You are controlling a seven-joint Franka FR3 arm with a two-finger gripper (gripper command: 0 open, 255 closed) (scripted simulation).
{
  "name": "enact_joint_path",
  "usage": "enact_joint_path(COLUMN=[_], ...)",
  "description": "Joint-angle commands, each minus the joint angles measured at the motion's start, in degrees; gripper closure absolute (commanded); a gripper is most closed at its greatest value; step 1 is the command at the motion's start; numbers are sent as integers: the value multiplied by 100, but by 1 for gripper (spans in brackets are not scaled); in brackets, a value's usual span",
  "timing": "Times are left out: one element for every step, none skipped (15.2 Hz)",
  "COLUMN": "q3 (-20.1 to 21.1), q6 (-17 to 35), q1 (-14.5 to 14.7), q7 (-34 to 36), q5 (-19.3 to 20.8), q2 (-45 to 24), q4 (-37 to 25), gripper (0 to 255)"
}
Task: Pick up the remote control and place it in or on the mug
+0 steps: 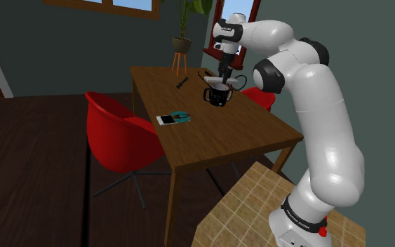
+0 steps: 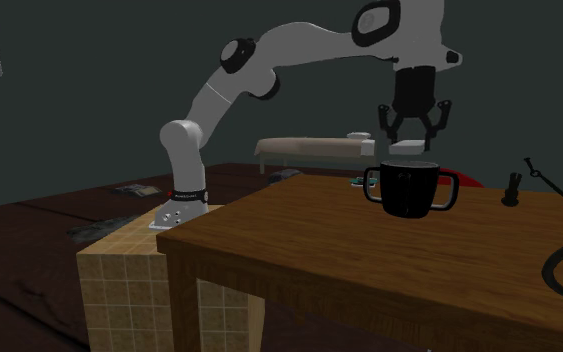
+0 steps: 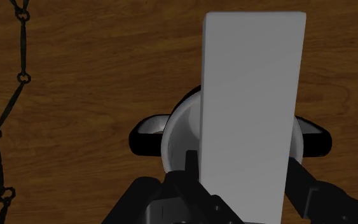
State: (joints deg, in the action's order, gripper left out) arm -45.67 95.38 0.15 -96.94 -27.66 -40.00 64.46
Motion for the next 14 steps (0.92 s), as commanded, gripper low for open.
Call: enact_joint_path(q3=[6,7,9,12,13,13,13,13,13,13,14,13,14,15], q6=[154,230,305,379,411,411,411,411,411,411,411,411,422,424], q1=[34,59,83,105,114,115,114,114,114,114,114,114,116,114], q7=[-33,-47,-60,-73,-79,-79,-79,-79,-79,-79,-79,-79,-81,-84], q5=[-15,-20,-26,-32,-36,-35,-36,-36,-36,-36,-36,-36,-37,-38], q2=[-16,-17,-20,-24,-27,-26,-27,-27,-27,-27,-27,-27,-28,-30], q4=[151,236,317,396,429,430,429,429,429,429,429,429,439,440], gripper=[255,255,255,255,255,255,255,255,255,255,255,255,0,0])
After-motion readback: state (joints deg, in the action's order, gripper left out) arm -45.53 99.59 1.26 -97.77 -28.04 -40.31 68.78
